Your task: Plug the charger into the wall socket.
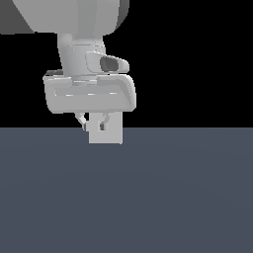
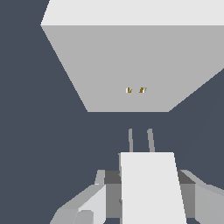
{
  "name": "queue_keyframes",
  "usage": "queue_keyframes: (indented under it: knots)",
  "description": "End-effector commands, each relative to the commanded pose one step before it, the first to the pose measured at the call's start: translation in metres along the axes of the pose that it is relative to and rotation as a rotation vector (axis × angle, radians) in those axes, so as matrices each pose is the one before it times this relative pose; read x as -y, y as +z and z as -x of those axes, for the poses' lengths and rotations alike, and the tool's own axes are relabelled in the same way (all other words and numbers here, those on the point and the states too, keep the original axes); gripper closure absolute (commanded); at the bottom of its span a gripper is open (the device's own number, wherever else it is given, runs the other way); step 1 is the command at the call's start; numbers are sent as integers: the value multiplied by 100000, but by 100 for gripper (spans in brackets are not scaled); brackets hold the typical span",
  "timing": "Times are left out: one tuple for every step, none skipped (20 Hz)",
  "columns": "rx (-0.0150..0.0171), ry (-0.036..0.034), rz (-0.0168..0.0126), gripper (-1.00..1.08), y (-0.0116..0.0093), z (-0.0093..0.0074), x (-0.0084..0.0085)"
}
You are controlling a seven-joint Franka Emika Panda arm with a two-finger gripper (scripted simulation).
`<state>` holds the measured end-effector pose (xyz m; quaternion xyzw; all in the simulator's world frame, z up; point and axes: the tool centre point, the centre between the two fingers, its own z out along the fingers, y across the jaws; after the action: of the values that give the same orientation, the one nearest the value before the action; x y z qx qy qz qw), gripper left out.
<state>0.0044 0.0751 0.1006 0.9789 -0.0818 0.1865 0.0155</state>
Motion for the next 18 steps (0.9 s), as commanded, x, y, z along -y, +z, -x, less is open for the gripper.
queue_keyframes:
  knots:
    - [97,-27,-3,108,29,39,16]
    - [6,64,26,108,11,9,-14]
    - [0,0,0,108,0,0,0]
    - [0,0,0,108,0,0,0]
    - [0,0,0,108,0,0,0]
    - [0,0,0,108,-8,7,-9]
    - [0,0,0,108,7,-18,1]
    - [0,0,0,108,21,-55,1]
    - [0,0,0,108,36,-92,2]
    - [37,8,-31,108,66,-125,2]
    - [0,0,0,108,65,-165,3]
    - [14,27,-38,108,80,-205,-8]
    - [0,0,0,108,93,-238,3]
    - [0,0,0,108,107,-274,3]
    - [10,29,-38,108,121,-313,-10]
    - [0,0,0,108,135,-343,2]
    - [0,0,0,108,148,-376,2]
    - [9,30,-37,108,155,-402,-12]
